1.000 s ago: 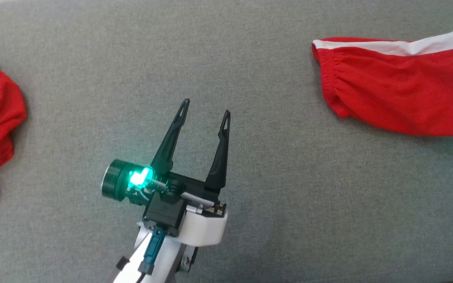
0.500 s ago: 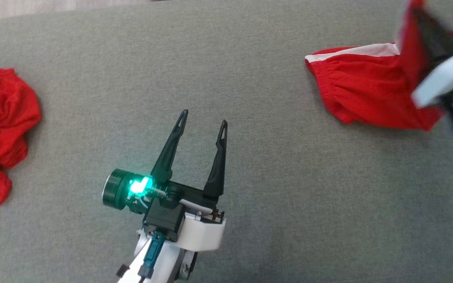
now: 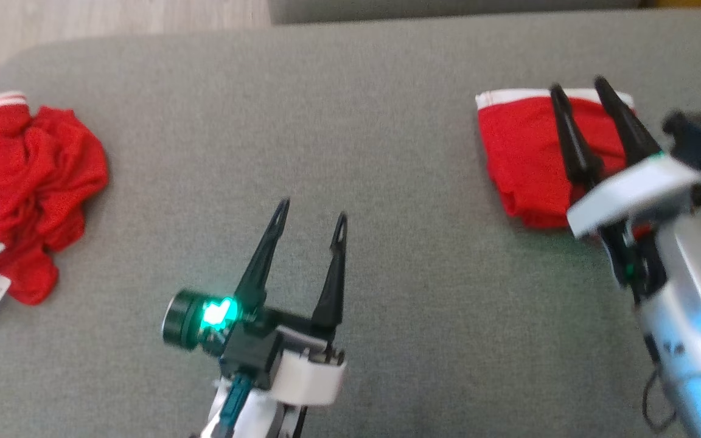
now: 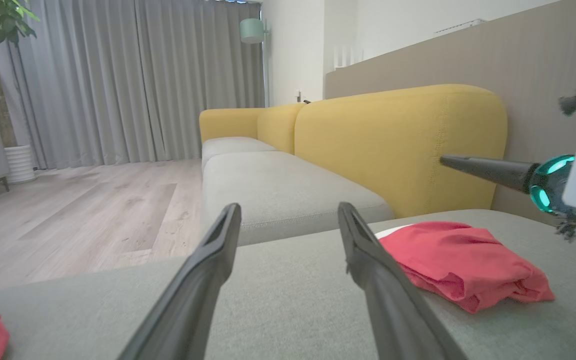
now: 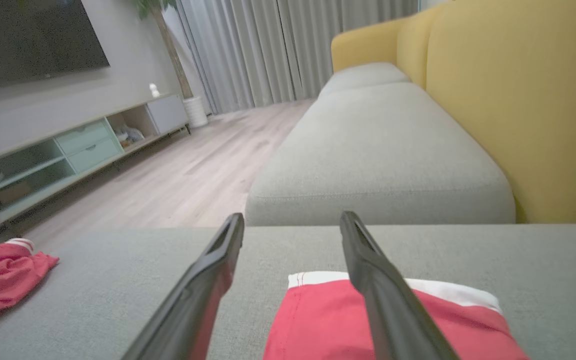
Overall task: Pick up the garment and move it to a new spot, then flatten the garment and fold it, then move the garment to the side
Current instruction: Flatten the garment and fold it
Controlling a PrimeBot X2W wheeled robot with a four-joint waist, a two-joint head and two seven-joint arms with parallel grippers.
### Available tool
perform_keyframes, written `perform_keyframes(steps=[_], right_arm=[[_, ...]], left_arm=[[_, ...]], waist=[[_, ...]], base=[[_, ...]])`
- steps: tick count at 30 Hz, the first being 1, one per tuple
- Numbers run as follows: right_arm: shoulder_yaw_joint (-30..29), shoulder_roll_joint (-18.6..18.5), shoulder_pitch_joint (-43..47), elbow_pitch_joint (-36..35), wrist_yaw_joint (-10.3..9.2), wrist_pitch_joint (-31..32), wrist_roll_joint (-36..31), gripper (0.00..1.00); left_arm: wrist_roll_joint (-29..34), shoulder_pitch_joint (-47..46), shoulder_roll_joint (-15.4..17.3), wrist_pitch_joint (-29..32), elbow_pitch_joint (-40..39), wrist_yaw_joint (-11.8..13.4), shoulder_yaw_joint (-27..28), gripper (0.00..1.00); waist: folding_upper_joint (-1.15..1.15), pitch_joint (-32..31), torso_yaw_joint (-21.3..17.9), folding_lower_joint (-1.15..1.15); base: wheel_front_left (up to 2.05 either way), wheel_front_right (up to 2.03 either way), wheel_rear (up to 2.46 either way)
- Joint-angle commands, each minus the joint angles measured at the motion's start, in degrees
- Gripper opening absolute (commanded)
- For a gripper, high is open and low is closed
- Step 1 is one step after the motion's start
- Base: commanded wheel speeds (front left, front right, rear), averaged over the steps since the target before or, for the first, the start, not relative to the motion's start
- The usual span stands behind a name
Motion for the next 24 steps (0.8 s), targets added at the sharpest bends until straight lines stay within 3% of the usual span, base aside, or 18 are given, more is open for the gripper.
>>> perform_keyframes(steps=[1,8,15,24], right_arm=[[0.0,0.8,2.4,-2.6,0.39,-1.9,-0.7,1.0],[-1.3,-0.2,18.2,-4.2,0.39,-11.8,-3.7,1.0],[-8.1,4.3,31.3,-8.7,0.39,-12.3,-11.4,1.0],[-10.7,7.4,37.2,-11.9,0.39,-12.3,-17.9,1.0]], left_arm=[[-0.4,0.5,-0.2,-0.2,-1.5,0.3,2.2,1.0],[-2.1,8.0,-0.2,-0.2,-0.9,1.0,6.3,1.0],[-3.2,16.1,-0.2,-0.2,-0.5,2.7,11.5,1.0],[-1.0,20.6,-0.2,-0.2,1.7,1.4,14.5,1.0]], waist=[[0.0,-2.5,0.1,0.0],[0.0,-10.5,-0.7,0.0],[0.0,-16.3,-0.3,0.0],[0.0,-19.0,-0.1,0.0]], base=[[0.0,0.0,0.0],[0.0,0.0,0.0],[0.0,0.0,0.0],[0.0,0.0,0.0]])
